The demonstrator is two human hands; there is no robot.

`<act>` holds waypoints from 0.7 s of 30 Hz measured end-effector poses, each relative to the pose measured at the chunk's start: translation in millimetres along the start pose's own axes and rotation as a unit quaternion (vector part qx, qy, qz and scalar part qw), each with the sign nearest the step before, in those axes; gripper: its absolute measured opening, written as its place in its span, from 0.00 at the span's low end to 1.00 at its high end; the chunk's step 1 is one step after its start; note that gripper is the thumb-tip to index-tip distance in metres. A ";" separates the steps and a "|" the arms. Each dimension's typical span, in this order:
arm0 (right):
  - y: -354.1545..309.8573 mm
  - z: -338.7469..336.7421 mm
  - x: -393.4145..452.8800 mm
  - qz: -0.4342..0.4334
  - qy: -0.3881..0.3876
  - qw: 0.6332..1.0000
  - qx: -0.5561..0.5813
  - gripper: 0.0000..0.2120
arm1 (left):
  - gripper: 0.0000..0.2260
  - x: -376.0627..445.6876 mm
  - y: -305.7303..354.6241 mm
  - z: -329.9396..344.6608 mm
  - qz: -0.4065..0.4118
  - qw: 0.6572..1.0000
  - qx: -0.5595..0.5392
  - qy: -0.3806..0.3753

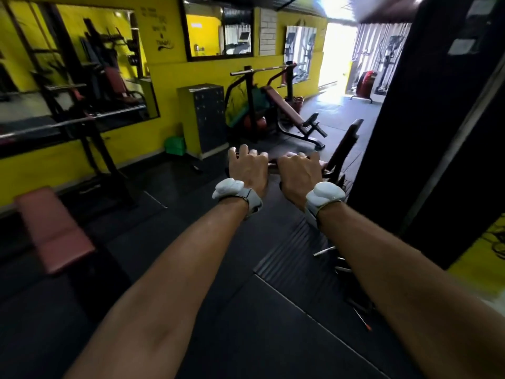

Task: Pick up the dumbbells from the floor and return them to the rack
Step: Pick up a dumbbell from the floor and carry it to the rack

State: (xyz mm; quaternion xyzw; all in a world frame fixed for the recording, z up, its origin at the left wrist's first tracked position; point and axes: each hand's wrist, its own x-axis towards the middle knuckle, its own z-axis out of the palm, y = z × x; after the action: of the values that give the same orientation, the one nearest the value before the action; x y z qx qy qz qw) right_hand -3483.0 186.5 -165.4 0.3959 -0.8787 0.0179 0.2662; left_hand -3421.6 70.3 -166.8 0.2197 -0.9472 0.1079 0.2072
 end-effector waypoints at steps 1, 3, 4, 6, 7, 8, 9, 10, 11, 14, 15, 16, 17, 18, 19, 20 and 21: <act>-16.5 0.6 10.0 -0.010 -0.003 1.000 0.001 0.10 | 0.12 2.1 -19.2 4.8 -0.012 1.000 0.000 0.003; -44.1 -1.8 24.2 -0.020 -0.019 1.000 0.005 0.09 | 0.11 2.3 -50.8 12.3 -0.028 1.000 0.002 0.006; -55.6 -1.6 31.1 -0.026 -0.024 0.999 0.007 0.08 | 0.11 1.6 -64.1 13.1 -0.035 0.999 0.006 0.010; -81.5 -0.1 49.1 -0.036 -0.017 0.999 0.014 0.09 | 0.11 0.4 -92.7 14.8 -0.042 0.999 0.019 -0.002; -98.2 1.2 58.1 -0.043 -0.020 0.999 0.016 0.09 | 0.11 -0.8 -111.1 15.1 -0.046 0.999 0.021 -0.012; -101.4 1.7 60.3 -0.046 -0.025 0.998 0.018 0.09 | 0.12 -0.9 -114.3 13.2 -0.049 0.998 0.020 -0.022; -125.2 5.0 72.3 -0.058 -0.028 0.998 0.024 0.09 | 0.12 -2.4 -138.7 15.1 -0.061 0.997 0.031 -0.028; -141.2 6.9 80.9 -0.067 -0.030 0.997 0.029 0.09 | 0.12 -4.5 -154.4 15.5 -0.068 0.996 0.044 -0.032; -156.0 6.8 87.4 -0.077 -0.034 0.996 0.030 0.09 | 0.12 -6.6 -168.2 16.5 -0.074 0.995 0.052 -0.041; -199.8 12.6 104.3 -0.113 -0.038 0.992 0.042 0.08 | 0.10 -14.1 -213.6 25.6 -0.097 0.992 0.069 -0.043; -216.9 16.4 112.8 -0.133 -0.033 0.989 0.047 0.07 | 0.09 -17.2 -230.9 29.0 -0.109 0.990 0.080 -0.042; -233.6 19.3 119.9 -0.154 -0.028 0.986 0.053 0.06 | 0.09 -19.9 -248.4 34.4 -0.124 0.987 0.090 -0.049; -252.3 23.4 126.4 -0.175 -0.030 0.983 0.053 0.06 | 0.08 -23.8 -268.3 40.3 -0.138 0.984 0.094 -0.059; -256.3 24.6 127.3 -0.178 -0.028 0.982 0.051 0.06 | 0.08 -24.1 -273.0 43.1 -0.136 0.984 0.097 -0.065; -281.3 30.8 138.1 -0.201 -0.028 0.978 0.053 0.07 | 0.08 -30.8 -295.8 50.9 -0.157 0.979 0.104 -0.083; -297.4 35.2 147.0 -0.217 -0.028 0.974 0.053 0.07 | 0.08 -34.2 -310.4 56.2 -0.174 0.974 0.112 -0.096; -311.5 39.7 153.5 -0.231 -0.029 0.971 0.049 0.08 | 0.08 -36.4 -322.9 60.5 -0.190 0.969 0.120 -0.103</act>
State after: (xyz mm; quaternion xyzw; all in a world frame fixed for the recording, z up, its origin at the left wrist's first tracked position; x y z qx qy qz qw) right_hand -3364.9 -142.1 -181.3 0.6012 -0.7687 -0.0121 0.2178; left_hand -3263.9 -218.3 -200.2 0.4286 -0.8845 0.1562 0.0976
